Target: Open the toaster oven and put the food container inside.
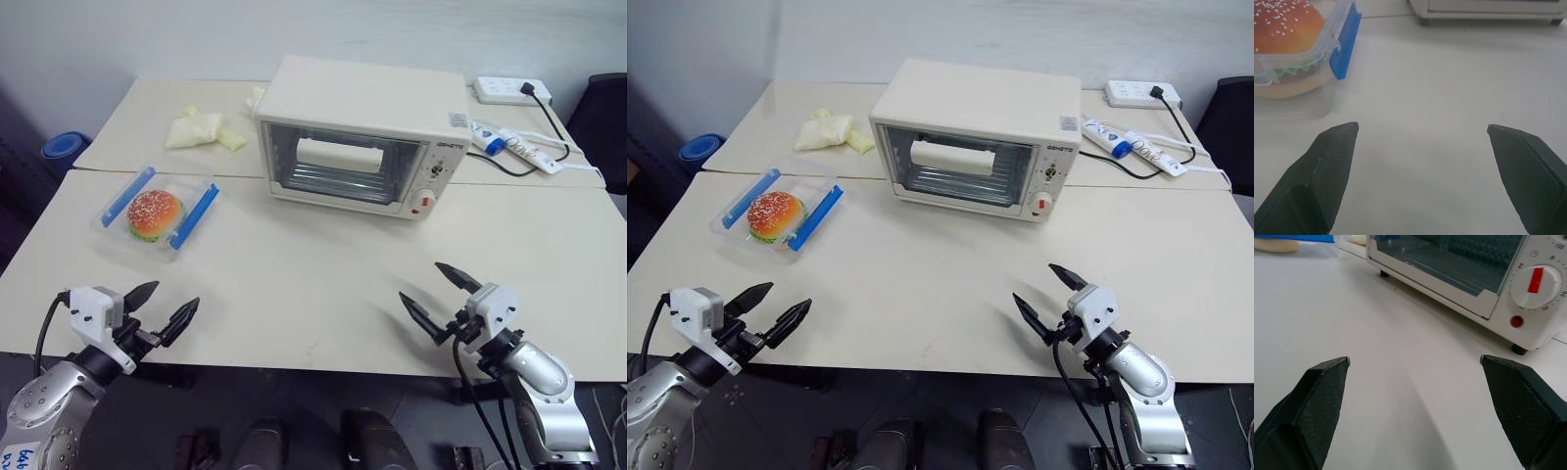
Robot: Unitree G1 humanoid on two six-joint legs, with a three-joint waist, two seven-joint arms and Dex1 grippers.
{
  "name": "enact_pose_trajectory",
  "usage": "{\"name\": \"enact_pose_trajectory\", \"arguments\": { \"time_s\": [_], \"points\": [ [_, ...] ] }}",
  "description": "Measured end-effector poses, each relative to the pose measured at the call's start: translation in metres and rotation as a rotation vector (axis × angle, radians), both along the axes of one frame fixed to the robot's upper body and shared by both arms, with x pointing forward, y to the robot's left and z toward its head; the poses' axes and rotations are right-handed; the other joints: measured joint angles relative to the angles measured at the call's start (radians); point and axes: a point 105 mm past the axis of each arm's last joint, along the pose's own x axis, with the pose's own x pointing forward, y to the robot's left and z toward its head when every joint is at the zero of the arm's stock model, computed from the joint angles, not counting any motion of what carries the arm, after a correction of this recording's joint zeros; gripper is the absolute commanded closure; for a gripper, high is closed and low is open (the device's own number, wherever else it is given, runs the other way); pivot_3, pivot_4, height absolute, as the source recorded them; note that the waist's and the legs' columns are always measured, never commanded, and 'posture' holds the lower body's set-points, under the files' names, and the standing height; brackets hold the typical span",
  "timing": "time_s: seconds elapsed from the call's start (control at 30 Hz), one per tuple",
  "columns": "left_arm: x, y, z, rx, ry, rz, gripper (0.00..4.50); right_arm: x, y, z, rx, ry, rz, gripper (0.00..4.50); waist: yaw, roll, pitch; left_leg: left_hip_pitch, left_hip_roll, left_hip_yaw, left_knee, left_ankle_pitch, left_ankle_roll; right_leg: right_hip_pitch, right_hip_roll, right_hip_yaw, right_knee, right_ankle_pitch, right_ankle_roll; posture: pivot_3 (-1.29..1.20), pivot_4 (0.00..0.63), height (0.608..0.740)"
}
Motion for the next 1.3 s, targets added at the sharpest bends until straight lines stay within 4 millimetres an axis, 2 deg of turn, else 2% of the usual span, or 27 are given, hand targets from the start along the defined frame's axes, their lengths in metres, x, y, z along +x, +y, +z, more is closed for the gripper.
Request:
{"name": "enact_pose_trajectory", "arguments": {
  "time_s": [0.13,0.3,0.43,0.57,0.67,0.77,1.0,1.17,1.3],
  "points": [
    [0.008,-0.002,0.01,0.022,-0.045,-0.051,0.0,0.013,0.013,0.014,0.046,0.008,0.052,0.03,-0.001,0.0,0.0,0.0,0.0,0.0,0.0,0.0,0.0,-0.001,0.0,0.0,0.001,0.0,0.0,0.0,0.15,0.74],
    [0.024,-0.02,0.061,-0.105,-0.16,-0.261,0.0,0.042,0.043,0.072,0.123,-0.006,0.119,0.03,-0.004,0.0,0.0,-0.002,0.001,-0.001,0.001,0.001,-0.001,-0.003,0.0,-0.001,0.004,-0.001,-0.002,0.0,0.15,0.74],
    [0.032,-0.024,0.094,-0.106,-0.217,-0.36,0.0,0.058,0.058,0.098,0.12,-0.018,0.135,0.03,-0.004,0.0,0.0,-0.004,0.0,-0.002,0.0,0.003,-0.005,-0.005,0.0,-0.002,0.004,-0.001,-0.002,0.0,0.15,0.74],
    [0.034,-0.031,0.118,-0.119,-0.23,-0.466,0.0,0.072,0.067,0.108,0.122,-0.008,0.133,0.03,-0.006,0.0,0.0,-0.004,-0.001,-0.001,0.0,0.002,-0.005,-0.005,0.0,-0.001,0.004,-0.001,-0.002,0.0,0.15,0.74],
    [0.032,-0.039,0.123,-0.138,-0.205,-0.536,0.0,0.08,0.074,0.114,0.122,-0.017,0.127,0.03,-0.012,0.0,0.0,-0.005,-0.001,-0.001,0.0,0.002,-0.005,-0.005,-0.001,-0.001,0.005,-0.001,-0.002,0.0,0.15,0.74],
    [0.032,-0.043,0.12,-0.149,-0.181,-0.552,0.0,0.083,0.079,0.12,0.131,-0.03,0.137,0.03,-0.017,0.0,0.0,-0.005,-0.001,-0.001,0.0,0.002,-0.005,-0.005,-0.001,-0.001,0.005,-0.001,-0.002,0.0,0.15,0.74],
    [0.034,-0.044,0.113,-0.149,-0.123,-0.554,0.0,0.077,0.096,0.118,0.093,-0.019,0.236,0.03,-0.03,0.0,0.0,-0.004,-0.001,-0.001,0.0,0.002,-0.005,-0.006,0.0,-0.001,0.005,-0.001,-0.002,0.0,0.15,0.74],
    [0.042,-0.039,0.112,-0.207,-0.081,-0.526,0.0,0.054,0.099,0.096,0.024,0.022,0.307,0.03,-0.029,0.0,0.0,-0.004,0.0,-0.002,0.0,0.002,-0.003,-0.006,0.001,-0.001,0.006,-0.001,-0.002,0.0,0.15,0.74],
    [0.062,-0.033,0.13,-0.215,-0.169,-0.482,0.84,0.044,0.099,0.079,-0.017,0.047,0.319,0.0,-0.026,0.0,0.0,-0.004,0.0,-0.002,0.001,0.002,-0.003,-0.006,0.001,-0.002,0.007,-0.001,-0.002,0.0,0.15,0.74]
  ]
}}
